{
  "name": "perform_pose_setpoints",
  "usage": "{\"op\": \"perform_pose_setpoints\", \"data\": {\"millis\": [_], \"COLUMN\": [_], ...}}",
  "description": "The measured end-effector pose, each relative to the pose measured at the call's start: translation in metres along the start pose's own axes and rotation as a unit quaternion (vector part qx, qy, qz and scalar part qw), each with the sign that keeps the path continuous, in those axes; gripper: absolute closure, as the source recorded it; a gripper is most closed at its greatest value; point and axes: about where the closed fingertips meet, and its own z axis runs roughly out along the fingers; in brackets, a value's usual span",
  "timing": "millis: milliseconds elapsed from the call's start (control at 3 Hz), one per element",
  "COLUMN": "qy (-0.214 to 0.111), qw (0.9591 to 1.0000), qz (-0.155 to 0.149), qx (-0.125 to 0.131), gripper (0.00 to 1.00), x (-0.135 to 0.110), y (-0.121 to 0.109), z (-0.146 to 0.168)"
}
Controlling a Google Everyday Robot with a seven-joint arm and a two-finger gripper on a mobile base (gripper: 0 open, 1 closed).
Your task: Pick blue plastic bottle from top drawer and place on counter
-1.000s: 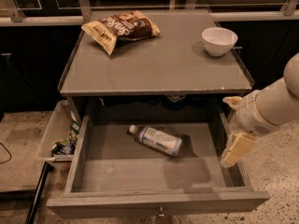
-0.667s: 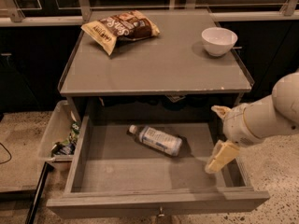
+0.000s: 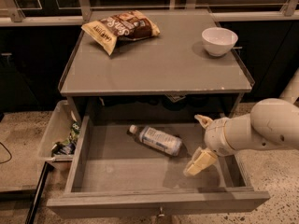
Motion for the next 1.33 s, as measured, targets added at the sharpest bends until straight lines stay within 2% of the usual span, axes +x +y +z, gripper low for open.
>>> {"op": "perform_pose_setpoints", "data": {"millis": [667, 1000, 1333], "qy": [-0.028, -0.036, -0.05], "qw": [0.9989, 0.9968, 0.9947], "qz": [-0.03, -0.051, -0.06], "qx": [-0.025, -0.051, -0.067], "gripper": [0.0, 0.0, 0.0], "x": [-0.002, 0.0, -0.001], "y": [0.002, -0.003, -0.01], "z": [0.065, 0.098, 0.119]}}
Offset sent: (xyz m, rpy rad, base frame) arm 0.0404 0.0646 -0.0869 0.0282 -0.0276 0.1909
